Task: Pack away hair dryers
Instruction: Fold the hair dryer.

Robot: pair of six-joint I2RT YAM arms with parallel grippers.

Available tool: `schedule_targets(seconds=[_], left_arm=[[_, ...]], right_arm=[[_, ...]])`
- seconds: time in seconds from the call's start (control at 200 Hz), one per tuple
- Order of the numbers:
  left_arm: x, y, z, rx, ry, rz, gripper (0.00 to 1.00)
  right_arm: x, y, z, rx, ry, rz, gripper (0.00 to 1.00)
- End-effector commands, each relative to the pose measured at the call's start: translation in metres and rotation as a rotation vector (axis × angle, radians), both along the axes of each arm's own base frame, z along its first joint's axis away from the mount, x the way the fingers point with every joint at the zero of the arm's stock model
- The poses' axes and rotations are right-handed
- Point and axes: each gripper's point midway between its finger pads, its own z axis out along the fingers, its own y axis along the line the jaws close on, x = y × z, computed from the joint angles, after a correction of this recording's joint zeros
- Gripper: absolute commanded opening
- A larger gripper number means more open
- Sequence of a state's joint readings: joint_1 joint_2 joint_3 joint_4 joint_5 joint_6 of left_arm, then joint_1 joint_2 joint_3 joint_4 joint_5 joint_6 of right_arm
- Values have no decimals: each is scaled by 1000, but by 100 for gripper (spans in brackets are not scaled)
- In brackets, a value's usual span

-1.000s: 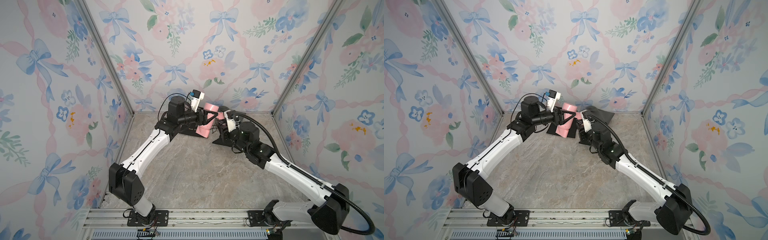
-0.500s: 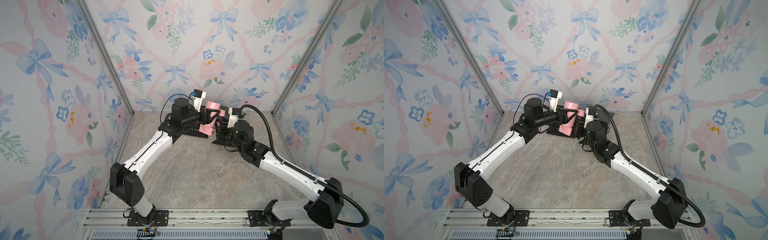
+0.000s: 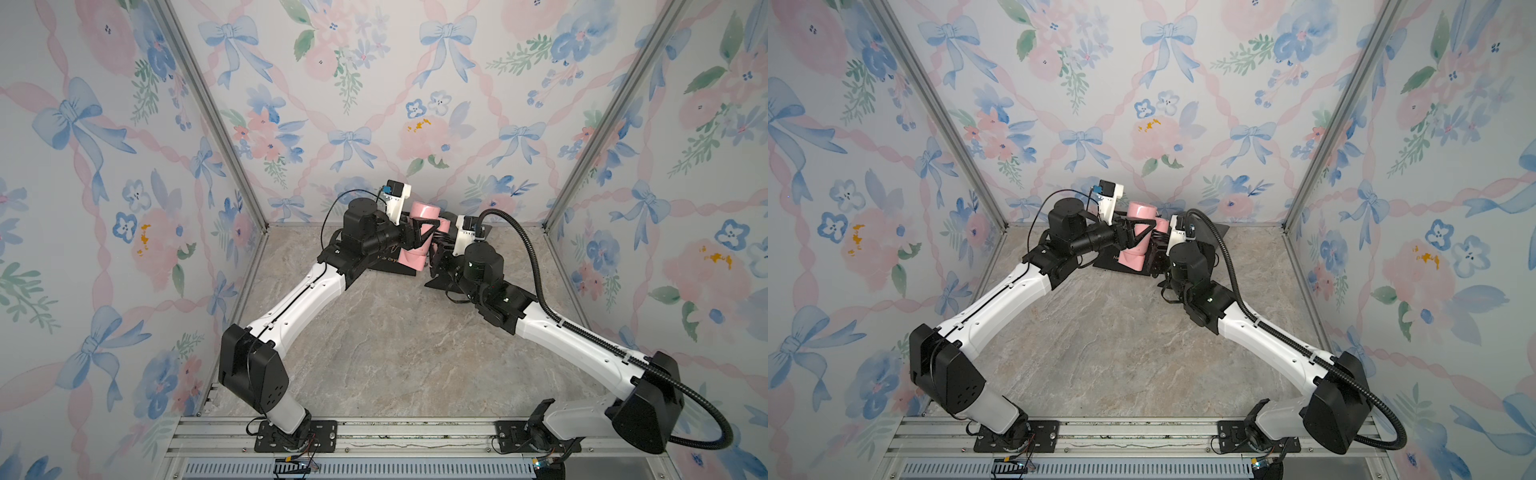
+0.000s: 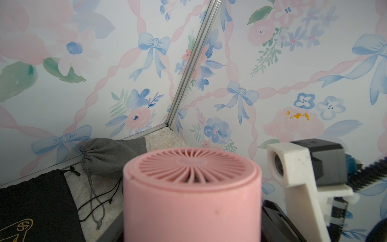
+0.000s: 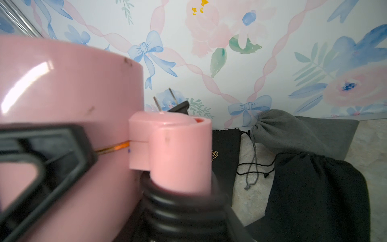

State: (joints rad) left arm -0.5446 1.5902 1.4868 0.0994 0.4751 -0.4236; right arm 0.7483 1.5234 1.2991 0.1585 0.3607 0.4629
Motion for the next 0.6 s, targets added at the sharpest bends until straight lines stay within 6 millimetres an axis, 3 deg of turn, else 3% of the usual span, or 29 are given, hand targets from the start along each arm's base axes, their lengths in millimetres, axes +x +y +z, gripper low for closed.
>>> schedule_targets(seconds=[0.0, 0.085, 0.305, 0.595], left_arm=[[-50, -38, -14, 1, 66, -217, 47], [-48, -35, -10, -3, 59, -201, 47], [-34, -23, -1, -15, 47, -120, 49], [-22, -18, 1, -10, 32, -76, 49]], right_arm=[[-30, 40, 61, 131, -188, 182, 31], [-32, 37, 58, 87, -194, 183, 35], [-41, 34, 44, 6, -166, 214, 58], [-46, 24, 20, -65, -88, 192, 63]])
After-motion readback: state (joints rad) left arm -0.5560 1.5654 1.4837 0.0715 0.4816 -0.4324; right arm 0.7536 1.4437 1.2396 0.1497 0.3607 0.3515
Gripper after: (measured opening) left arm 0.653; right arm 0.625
